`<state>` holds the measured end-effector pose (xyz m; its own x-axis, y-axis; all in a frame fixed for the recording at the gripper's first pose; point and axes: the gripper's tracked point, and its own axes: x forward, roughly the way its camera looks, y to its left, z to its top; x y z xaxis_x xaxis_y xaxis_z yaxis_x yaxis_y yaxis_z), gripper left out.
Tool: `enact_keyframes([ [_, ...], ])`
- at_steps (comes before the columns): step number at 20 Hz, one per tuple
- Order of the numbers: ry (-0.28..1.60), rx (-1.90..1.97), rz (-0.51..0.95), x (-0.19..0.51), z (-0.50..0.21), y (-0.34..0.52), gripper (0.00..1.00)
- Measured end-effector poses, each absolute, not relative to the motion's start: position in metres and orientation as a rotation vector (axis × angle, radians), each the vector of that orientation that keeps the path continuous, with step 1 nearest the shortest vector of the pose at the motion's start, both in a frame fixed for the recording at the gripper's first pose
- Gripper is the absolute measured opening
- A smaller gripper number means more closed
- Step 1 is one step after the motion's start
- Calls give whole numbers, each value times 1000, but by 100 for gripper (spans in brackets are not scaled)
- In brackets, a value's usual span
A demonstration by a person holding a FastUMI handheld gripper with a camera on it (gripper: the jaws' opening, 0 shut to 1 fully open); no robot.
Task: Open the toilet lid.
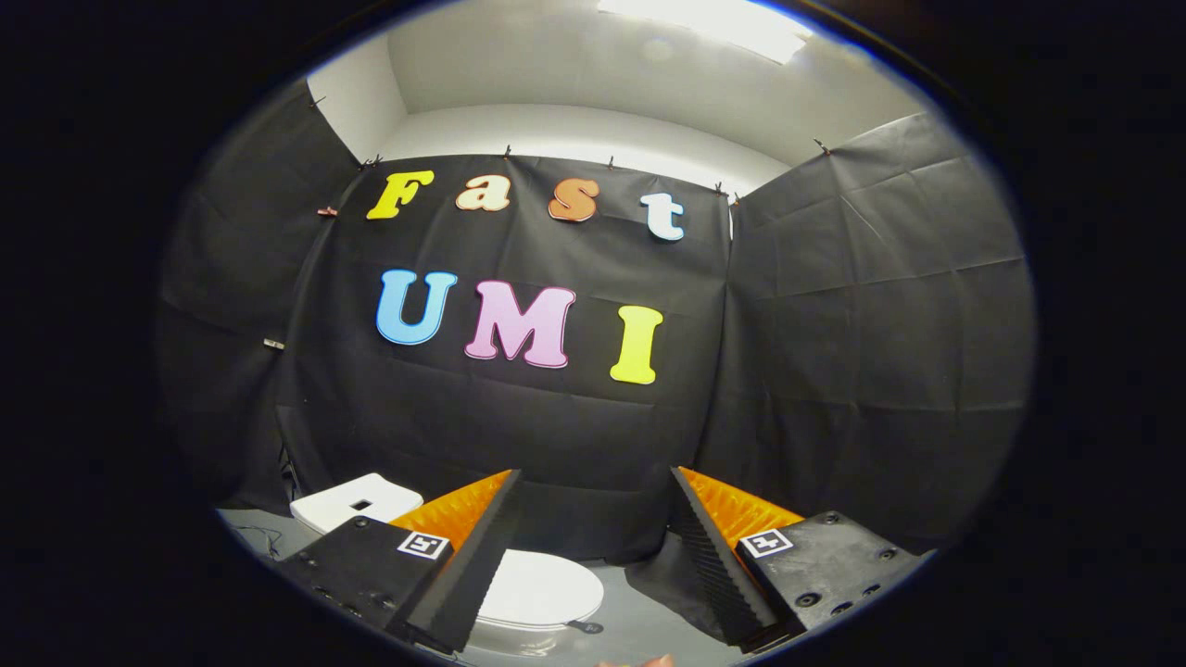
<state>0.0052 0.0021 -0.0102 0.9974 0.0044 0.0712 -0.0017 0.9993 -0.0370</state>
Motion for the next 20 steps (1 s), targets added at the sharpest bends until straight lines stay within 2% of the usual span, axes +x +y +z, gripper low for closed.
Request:
enact_keyframes([
  [14, -141, -31, 59, 39, -96, 14, 98],
  [20, -70, -50, 87, 51, -160, 17, 98],
])
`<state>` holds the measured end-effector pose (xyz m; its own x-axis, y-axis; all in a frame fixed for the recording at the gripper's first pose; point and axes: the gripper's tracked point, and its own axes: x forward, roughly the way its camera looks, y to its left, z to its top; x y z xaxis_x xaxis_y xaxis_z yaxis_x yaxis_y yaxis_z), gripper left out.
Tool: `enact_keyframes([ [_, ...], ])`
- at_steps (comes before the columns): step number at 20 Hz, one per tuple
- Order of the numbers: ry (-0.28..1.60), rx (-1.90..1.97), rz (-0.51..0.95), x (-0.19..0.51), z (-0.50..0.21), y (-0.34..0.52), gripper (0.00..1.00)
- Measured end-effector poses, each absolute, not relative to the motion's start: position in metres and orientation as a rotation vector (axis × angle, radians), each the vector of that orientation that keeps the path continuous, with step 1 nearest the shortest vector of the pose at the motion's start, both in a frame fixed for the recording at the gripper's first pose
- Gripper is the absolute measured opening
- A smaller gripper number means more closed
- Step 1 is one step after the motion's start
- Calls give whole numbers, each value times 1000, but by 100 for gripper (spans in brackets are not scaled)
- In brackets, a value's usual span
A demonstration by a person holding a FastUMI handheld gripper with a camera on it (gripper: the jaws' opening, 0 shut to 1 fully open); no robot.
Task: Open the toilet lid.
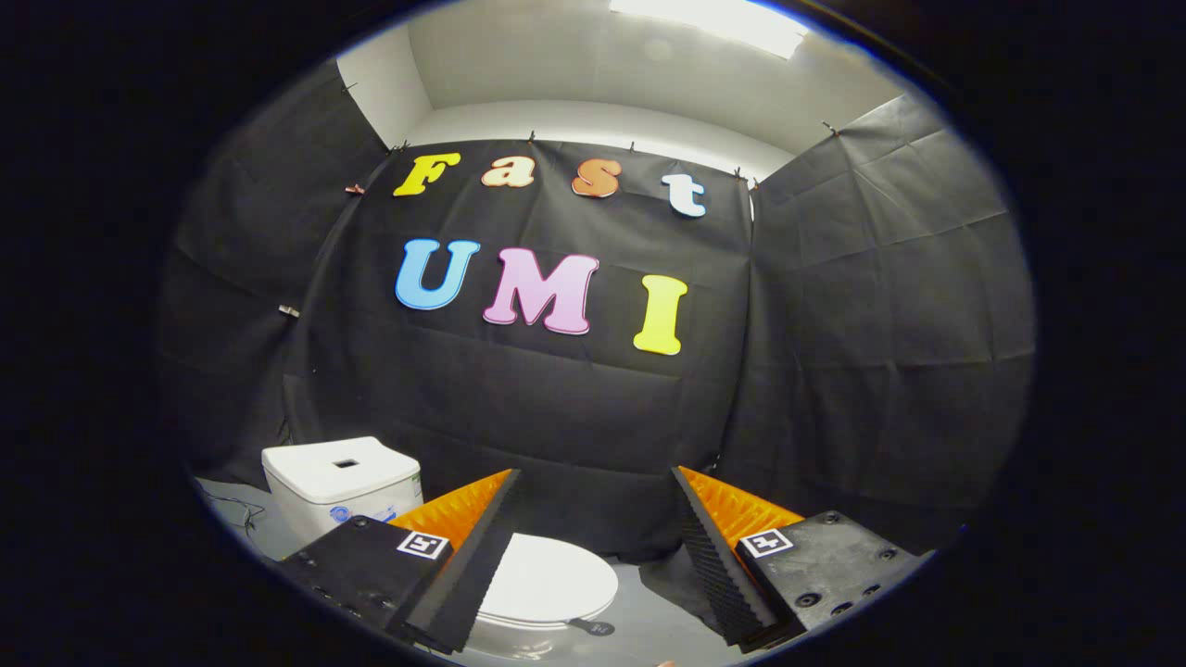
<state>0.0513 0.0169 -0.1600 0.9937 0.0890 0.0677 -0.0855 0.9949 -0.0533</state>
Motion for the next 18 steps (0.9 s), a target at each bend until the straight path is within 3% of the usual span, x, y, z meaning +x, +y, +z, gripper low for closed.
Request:
enact_keyframes([
  [12, 221, 237, 192, 88, -294, 17, 98],
  [18, 427, 491, 149, 113, -387, -2, 99],
])
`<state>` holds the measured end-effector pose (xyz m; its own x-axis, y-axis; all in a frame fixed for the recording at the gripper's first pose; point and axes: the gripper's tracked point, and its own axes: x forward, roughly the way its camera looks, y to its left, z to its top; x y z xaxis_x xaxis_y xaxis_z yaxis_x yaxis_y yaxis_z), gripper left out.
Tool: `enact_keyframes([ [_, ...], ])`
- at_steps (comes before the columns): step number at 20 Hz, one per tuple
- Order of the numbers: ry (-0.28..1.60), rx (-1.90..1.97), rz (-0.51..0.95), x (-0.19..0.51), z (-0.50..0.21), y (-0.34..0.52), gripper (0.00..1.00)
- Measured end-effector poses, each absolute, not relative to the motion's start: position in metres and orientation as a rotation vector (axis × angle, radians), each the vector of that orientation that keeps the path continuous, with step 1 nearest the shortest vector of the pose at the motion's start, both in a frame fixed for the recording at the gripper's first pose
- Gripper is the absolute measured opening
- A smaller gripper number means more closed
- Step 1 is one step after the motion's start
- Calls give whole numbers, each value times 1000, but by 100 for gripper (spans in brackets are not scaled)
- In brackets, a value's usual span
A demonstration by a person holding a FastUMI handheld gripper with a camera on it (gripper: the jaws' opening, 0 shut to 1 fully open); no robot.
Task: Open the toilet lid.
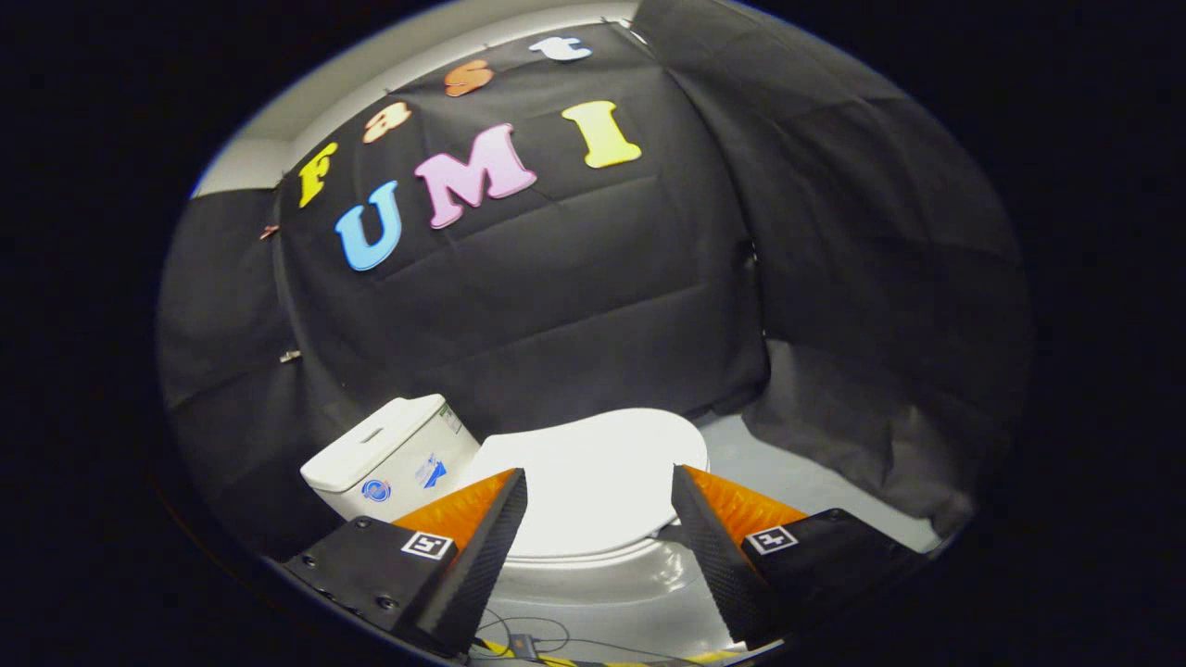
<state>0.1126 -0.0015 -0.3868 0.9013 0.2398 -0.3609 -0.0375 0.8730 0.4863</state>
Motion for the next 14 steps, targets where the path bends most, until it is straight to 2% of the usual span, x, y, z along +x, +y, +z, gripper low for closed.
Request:
enact_keyframes([
  [8, 612, 805, 91, 122, -474, -24, 99],
  [14, 651, 1031, 46, 131, -508, -31, 98],
])
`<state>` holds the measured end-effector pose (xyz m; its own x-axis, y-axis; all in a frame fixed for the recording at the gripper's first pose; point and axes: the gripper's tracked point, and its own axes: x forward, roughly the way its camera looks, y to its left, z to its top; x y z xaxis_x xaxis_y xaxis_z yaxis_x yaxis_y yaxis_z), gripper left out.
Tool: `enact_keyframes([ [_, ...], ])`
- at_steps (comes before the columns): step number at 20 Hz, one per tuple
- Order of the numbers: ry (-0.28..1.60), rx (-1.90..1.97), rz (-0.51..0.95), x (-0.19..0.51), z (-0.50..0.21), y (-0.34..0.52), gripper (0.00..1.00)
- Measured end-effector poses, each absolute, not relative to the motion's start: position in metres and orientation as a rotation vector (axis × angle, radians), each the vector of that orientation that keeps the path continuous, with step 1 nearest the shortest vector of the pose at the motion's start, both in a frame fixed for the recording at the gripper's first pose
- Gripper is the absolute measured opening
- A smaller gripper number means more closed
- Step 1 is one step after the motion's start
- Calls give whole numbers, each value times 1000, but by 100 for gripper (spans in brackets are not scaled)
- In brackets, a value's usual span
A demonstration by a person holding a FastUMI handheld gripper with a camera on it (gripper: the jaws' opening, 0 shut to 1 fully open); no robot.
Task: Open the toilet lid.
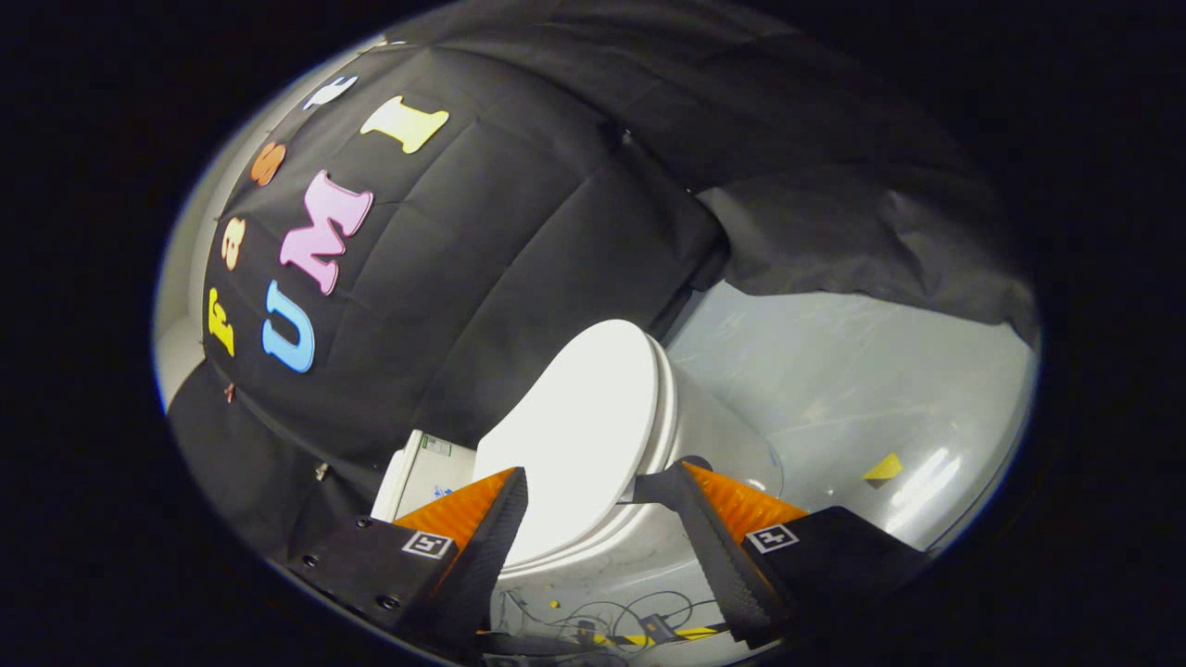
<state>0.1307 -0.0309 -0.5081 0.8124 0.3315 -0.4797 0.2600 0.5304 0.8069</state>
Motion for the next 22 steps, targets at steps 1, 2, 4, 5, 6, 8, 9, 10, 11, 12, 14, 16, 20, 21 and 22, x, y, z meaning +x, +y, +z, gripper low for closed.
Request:
enact_keyframes([
  [1, 652, 1061, 35, 130, -511, -34, 98],
  [2, 658, 1078, 27, 130, -516, -35, 98],
  [4, 674, 1084, 18, 129, -530, -32, 98],
  [5, 688, 1088, 11, 128, -538, -34, 98],
  [6, 700, 1105, 1, 128, -544, -34, 98],
  [8, 729, 1173, -35, 131, -554, -39, 99],
  [9, 745, 1212, -48, 130, -560, -41, 97],
  [10, 756, 1243, -60, 131, -566, -41, 94],
  [11, 763, 1264, -74, 132, -573, -41, 92],
  [12, 760, 1279, -84, 136, -577, -41, 84],
  [14, 777, 1289, -86, 140, -584, -37, 66],
  [16, 775, 1331, -68, 141, -583, -32, 37],
  [20, 804, 1236, -55, 135, -577, -31, 8],
  [21, 802, 1225, -52, 137, -570, -34, 8],
  [22, 800, 1224, -60, 139, -564, -34, 7],
])
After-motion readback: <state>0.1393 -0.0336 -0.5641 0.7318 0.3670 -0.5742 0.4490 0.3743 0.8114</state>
